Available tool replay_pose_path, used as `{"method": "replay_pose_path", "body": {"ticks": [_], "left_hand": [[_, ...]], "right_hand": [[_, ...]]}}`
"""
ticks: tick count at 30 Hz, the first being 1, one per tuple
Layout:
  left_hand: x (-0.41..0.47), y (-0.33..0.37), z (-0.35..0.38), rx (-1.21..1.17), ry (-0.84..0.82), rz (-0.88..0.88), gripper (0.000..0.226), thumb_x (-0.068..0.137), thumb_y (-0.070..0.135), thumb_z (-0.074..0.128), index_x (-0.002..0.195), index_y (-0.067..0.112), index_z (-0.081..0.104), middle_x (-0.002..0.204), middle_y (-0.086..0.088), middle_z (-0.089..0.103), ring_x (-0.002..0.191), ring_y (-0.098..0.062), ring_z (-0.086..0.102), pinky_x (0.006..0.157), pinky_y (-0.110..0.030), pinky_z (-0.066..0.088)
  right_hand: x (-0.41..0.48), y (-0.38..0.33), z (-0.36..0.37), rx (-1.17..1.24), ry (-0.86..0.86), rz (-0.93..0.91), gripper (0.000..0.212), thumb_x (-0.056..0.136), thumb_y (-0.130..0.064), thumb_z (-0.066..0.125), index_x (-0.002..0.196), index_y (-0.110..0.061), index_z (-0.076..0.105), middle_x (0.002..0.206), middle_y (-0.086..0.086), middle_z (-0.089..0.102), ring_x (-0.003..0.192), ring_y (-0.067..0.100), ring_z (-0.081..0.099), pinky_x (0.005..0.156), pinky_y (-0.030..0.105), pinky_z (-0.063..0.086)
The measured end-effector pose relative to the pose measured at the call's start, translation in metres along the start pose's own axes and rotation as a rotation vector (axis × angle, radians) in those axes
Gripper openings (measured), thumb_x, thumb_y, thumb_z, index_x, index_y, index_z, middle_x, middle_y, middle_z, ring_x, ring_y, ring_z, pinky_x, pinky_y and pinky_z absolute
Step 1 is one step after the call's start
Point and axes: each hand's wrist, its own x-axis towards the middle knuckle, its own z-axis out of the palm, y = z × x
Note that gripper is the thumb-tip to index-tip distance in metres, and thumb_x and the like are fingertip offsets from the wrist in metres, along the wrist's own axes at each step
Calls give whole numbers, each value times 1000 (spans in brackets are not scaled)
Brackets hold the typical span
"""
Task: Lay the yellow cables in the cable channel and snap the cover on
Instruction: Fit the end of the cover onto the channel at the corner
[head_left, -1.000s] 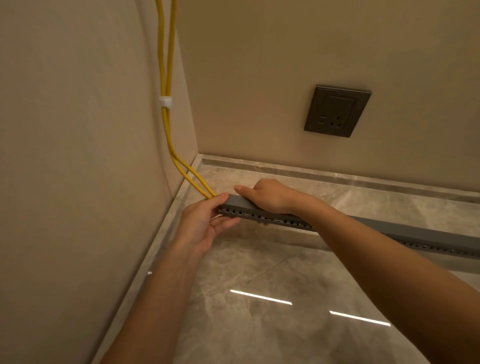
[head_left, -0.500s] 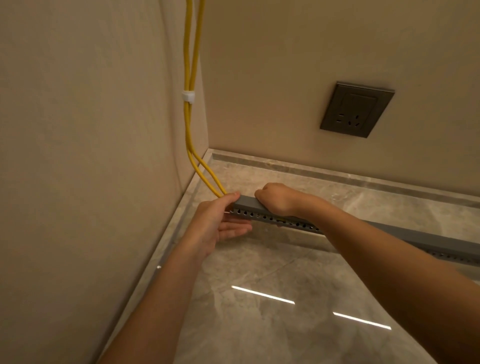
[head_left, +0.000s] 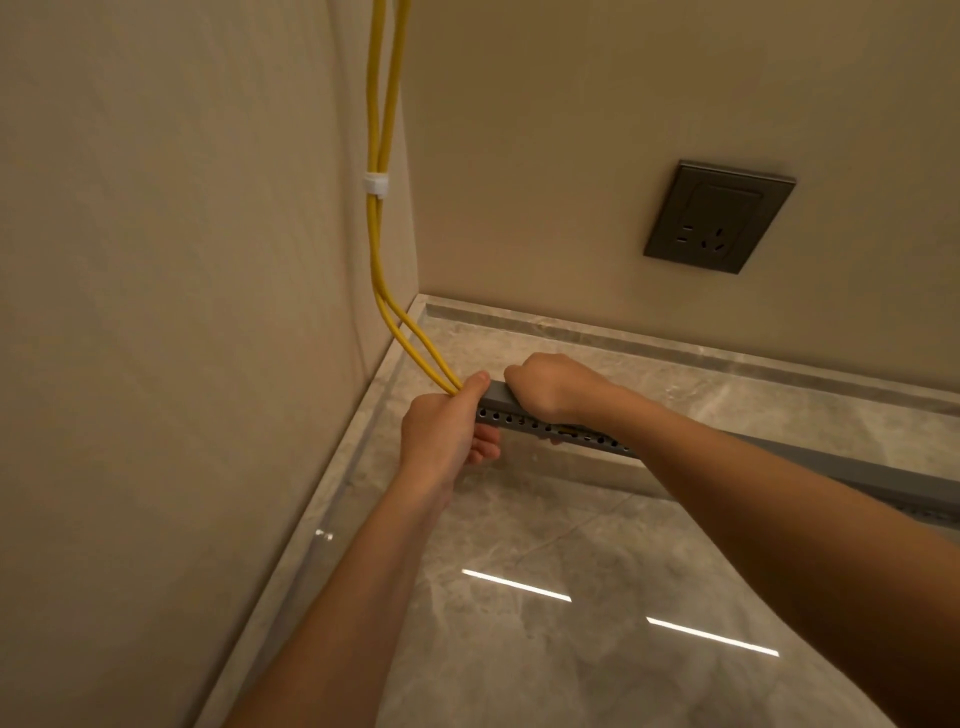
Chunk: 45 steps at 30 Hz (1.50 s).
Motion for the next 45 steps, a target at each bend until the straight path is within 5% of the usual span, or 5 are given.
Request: {"method": "replay_pose_path", "body": {"ticks": [9,13,21,31,45], "left_hand": [[-20,-18,25,-169,184,-35,52,82,59,53,50,19,60,37,1,52,36,-18,49,39,-21,37],[-25,-16,43,-289,223,-68,43,78,58,59,63,19,66,77,-3,67,79,-23,64,58,-32,46],[-26,-16,52,-409,309,61,32,85,36,62,57,23,66,51,14,66,50,4,60,51,-19,43],[-16,-20,49,-398,333,97,31,86,30,61,57,20,66,53,8,64,57,-5,61,50,-17,44],[-8,-22,36,-419,225,-64,26,79,45,64,70,20,64,69,2,66,67,-12,64,54,-23,45]], "right_hand": [[-6,0,5,-27,77,-10,38,95,-22,27,61,-16,43,64,2,45,59,16,43,58,32,37],[-9,0,2,-40,95,-36,41,97,-29,24,60,-20,41,66,0,43,63,18,45,61,36,39],[-13,-2,3,-13,112,-29,42,97,-31,25,59,-20,41,67,-1,43,63,16,43,58,33,36],[-6,-1,7,0,121,-88,44,97,-32,27,57,-20,40,65,-2,42,59,14,40,50,29,28],[-36,55,-5,262,-67,104,83,83,-75,23,89,-7,71,92,8,66,84,21,61,81,33,43]]}}
